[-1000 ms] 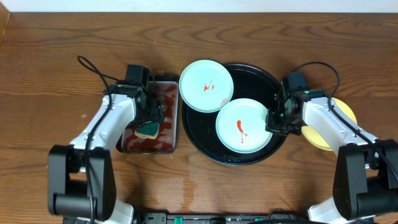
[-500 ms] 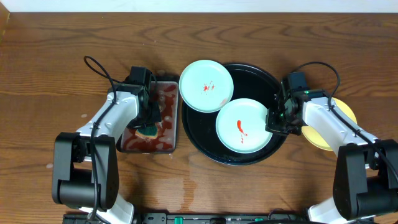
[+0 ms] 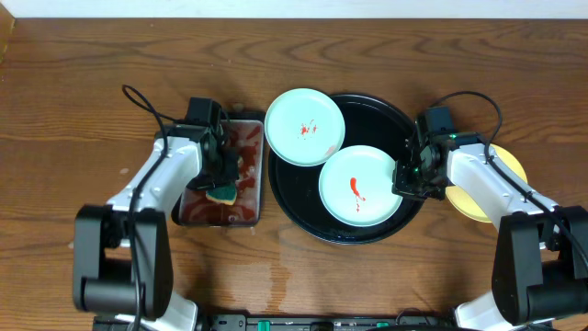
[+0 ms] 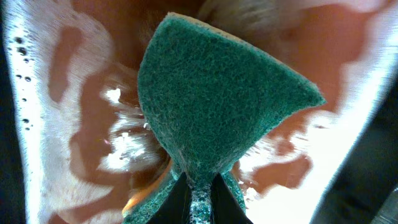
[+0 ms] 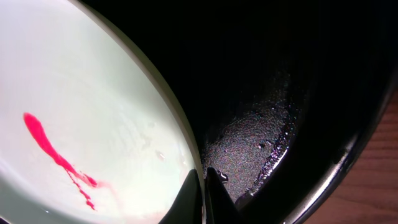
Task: Clean dirty plates on tray and stack at the side
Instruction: 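Grasp the sponge in the soapy tray with the left gripper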
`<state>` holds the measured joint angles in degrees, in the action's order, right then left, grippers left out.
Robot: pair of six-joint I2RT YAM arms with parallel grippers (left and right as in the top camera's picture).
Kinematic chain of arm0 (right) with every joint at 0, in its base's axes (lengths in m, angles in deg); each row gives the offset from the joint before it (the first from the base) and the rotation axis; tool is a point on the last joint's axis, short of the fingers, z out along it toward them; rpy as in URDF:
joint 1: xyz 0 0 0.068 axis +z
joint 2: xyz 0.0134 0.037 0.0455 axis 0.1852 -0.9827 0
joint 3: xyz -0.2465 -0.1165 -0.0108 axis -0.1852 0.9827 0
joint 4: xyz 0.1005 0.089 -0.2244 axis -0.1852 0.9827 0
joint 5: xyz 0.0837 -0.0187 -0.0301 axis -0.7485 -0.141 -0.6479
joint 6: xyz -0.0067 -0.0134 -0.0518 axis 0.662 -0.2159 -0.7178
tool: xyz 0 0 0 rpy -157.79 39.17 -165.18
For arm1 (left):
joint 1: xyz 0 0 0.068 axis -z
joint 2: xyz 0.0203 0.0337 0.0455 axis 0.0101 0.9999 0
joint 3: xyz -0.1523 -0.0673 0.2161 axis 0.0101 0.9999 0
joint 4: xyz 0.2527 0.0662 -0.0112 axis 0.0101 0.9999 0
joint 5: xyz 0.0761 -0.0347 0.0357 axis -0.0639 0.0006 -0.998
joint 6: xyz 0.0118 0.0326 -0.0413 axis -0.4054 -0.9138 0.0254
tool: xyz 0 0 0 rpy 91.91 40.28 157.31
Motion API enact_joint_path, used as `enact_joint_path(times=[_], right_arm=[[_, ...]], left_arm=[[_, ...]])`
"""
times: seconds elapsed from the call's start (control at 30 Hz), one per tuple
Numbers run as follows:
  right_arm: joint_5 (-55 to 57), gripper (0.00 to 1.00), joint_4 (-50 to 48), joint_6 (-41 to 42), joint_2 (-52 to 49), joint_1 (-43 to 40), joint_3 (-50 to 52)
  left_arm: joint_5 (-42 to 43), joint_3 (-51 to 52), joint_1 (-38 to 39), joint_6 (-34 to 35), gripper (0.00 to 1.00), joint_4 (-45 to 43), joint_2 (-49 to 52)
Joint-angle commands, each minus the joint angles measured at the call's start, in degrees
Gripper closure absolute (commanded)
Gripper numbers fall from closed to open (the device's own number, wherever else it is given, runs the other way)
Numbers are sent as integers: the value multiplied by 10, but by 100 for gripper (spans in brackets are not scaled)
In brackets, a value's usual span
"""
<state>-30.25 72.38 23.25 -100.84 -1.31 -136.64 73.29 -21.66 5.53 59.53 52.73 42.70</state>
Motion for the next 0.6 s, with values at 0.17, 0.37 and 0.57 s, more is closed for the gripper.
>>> enact_joint_path(times=[0.17, 0.37, 0.57], right_arm=[[3, 99, 2, -13, 6, 5, 3], [4, 99, 3, -13, 6, 5, 3], [4, 99, 3, -13, 6, 5, 3]], left_arm=[[17, 4, 1, -11, 93, 2, -110], [19, 4, 1, -11, 93, -1, -134], [18, 4, 1, 3, 93, -17, -154]])
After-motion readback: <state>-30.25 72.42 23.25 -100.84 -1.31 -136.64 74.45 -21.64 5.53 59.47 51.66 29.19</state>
